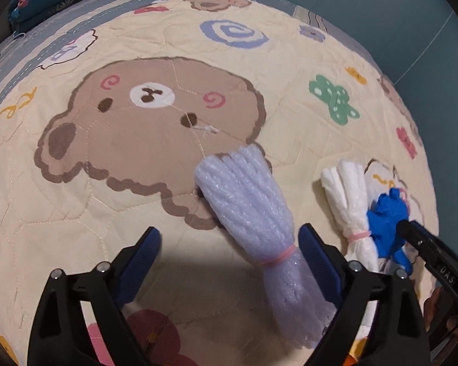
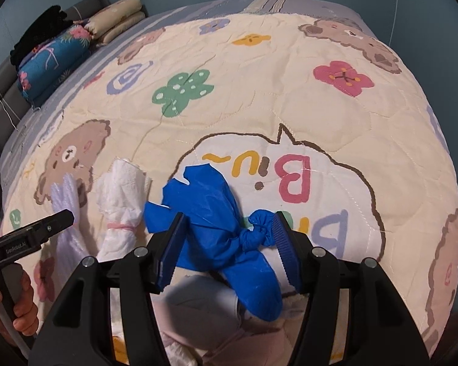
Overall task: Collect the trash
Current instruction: 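Grasp the lavender mesh with the left tool while the right tool grasps the blue glove, then carry the lavender mesh and blue glove over the yellow-rimmed bin with both tools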
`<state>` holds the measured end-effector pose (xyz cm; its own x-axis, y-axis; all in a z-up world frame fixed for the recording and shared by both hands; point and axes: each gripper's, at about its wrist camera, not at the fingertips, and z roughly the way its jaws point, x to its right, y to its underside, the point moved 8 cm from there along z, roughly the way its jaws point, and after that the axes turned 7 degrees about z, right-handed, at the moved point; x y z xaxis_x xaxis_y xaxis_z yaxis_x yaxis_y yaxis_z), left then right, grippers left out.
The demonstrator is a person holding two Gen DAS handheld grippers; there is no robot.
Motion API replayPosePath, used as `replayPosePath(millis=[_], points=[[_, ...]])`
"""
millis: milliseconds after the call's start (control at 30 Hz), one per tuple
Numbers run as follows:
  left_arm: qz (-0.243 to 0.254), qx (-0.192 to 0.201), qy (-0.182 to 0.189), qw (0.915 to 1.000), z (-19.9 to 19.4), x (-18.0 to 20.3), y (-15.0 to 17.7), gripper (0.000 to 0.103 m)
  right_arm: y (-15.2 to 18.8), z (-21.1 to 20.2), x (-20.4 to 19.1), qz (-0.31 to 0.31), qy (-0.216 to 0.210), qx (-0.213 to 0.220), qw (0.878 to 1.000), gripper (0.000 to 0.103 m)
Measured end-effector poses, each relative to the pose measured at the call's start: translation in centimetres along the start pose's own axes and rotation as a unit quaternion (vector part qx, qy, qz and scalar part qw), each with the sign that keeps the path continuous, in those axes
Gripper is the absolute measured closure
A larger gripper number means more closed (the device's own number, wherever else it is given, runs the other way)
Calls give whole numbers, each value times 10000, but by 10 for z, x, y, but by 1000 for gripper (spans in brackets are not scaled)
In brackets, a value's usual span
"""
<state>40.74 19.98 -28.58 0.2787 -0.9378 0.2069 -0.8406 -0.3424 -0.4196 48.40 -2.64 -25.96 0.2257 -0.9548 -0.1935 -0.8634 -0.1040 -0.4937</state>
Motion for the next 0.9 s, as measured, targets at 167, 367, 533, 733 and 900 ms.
replayPosePath(millis=[167,367,533,733,900], points=[[90,-57,-44,9999,8,6,1,31,5,9,-2,-128,89,-52,9999,50],[422,41,-167,9990,2,22,0,74,10,10,-10,-116,85,-120,9998,84],[346,60,-70,9994,-9,19,-1,77,5,-4,-5,141,-125,-103,9998,94],[292,151,112,9994,-34,19,4,77,2,-38,-1,302,-346,81,9989,97],[429,353,238,9982,-67,26,11,77,3,-81,-3,340,-547,310,9974,98]])
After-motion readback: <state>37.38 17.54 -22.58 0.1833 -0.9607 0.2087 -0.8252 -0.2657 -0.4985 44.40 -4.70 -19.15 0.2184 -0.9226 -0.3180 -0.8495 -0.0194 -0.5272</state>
